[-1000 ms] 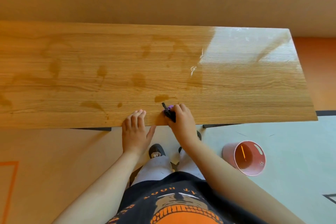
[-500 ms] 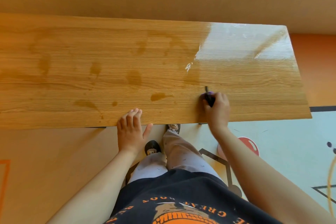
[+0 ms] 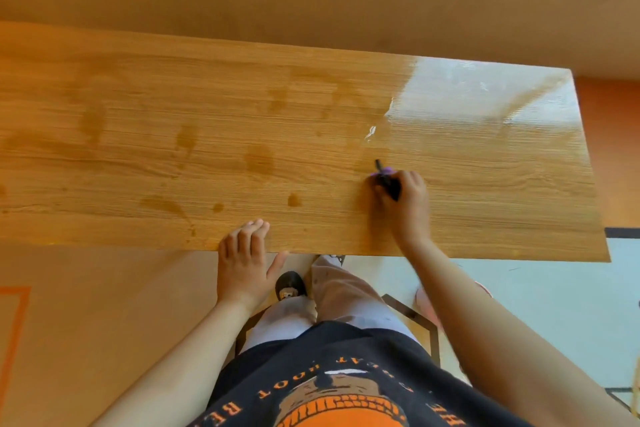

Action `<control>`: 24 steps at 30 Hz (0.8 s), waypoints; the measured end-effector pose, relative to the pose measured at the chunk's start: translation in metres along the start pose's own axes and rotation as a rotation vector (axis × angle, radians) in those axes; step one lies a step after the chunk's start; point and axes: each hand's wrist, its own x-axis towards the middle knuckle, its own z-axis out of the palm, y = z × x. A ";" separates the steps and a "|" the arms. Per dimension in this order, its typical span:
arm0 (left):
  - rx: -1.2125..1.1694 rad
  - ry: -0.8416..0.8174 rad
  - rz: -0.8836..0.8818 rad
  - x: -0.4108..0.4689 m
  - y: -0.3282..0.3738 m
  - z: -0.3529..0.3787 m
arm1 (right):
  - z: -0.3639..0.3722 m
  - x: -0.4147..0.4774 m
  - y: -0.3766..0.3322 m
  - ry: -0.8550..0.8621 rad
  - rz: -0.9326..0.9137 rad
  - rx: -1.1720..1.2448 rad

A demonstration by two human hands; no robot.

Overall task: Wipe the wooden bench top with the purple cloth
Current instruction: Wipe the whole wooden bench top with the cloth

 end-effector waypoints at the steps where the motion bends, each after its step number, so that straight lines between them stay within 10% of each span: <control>1: 0.000 -0.002 -0.002 0.000 0.000 0.000 | -0.011 0.009 0.011 0.035 0.056 -0.014; 6: -0.003 -0.025 -0.022 -0.002 0.002 -0.003 | -0.015 0.034 0.014 0.188 0.299 -0.020; 17: 0.000 -0.044 -0.040 0.001 0.007 -0.008 | 0.050 0.013 -0.055 -0.162 -0.247 -0.034; 24: -0.021 -0.044 -0.053 -0.002 0.006 -0.006 | -0.027 0.072 0.021 0.078 0.105 -0.063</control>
